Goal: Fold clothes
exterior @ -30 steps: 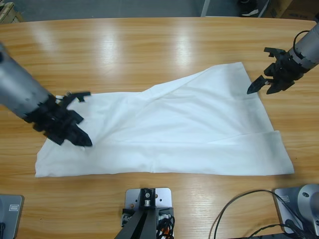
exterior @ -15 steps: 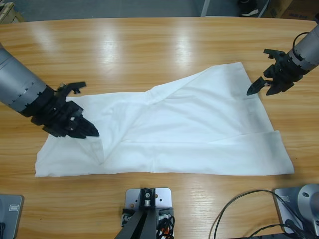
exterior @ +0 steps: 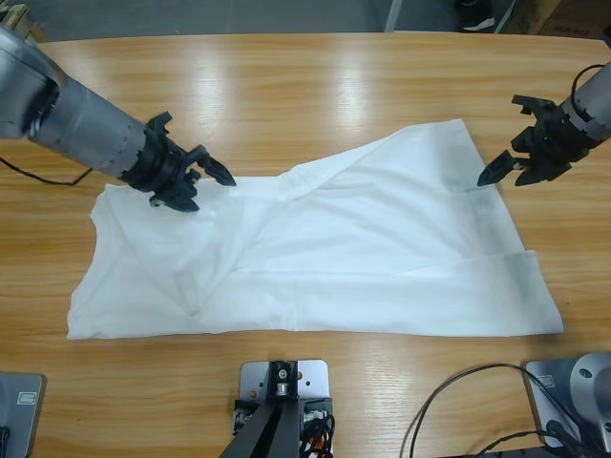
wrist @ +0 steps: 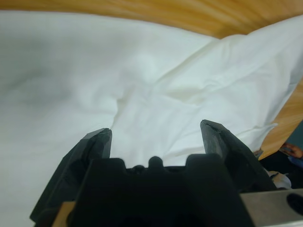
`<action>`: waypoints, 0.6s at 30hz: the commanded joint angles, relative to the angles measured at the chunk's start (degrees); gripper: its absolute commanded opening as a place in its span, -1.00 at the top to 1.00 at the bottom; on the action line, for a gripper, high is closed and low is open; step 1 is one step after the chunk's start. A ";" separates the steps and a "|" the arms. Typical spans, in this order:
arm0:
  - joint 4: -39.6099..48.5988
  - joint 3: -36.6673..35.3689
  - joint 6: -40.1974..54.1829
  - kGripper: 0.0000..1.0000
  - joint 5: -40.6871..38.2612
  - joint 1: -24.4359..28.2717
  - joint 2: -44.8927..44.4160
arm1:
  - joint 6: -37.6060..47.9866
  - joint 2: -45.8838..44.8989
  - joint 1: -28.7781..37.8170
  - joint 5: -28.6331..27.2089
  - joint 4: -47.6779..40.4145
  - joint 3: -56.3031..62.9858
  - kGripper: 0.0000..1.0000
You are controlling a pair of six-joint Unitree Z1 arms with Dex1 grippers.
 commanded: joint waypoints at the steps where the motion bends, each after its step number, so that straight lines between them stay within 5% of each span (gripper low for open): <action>1: -7.44 4.58 -0.88 -0.47 0.83 -1.24 5.56 | -0.52 -1.16 -0.51 -0.10 -0.60 1.73 -0.57; 12: -11.89 4.58 -0.63 -0.47 -0.12 -2.83 7.70 | -0.72 -1.11 -0.51 -0.25 -0.95 1.80 -0.57; 13: -12.31 4.66 -0.35 -0.36 -0.12 -2.88 7.96 | -0.72 -1.11 -0.51 -0.25 -0.95 1.82 -0.57; 14: -12.78 4.63 -0.03 -0.05 -0.17 -2.98 8.16 | -0.77 -1.11 -0.51 -0.25 -0.95 1.87 -0.57; 16: -13.12 4.49 0.35 0.85 -0.12 -3.16 8.10 | -0.74 -1.23 -0.51 -0.25 -0.95 1.96 -0.57; 18: -13.08 4.47 0.53 1.00 0.27 -3.18 7.38 | -0.74 -1.20 -0.51 -0.25 -0.95 1.96 -0.57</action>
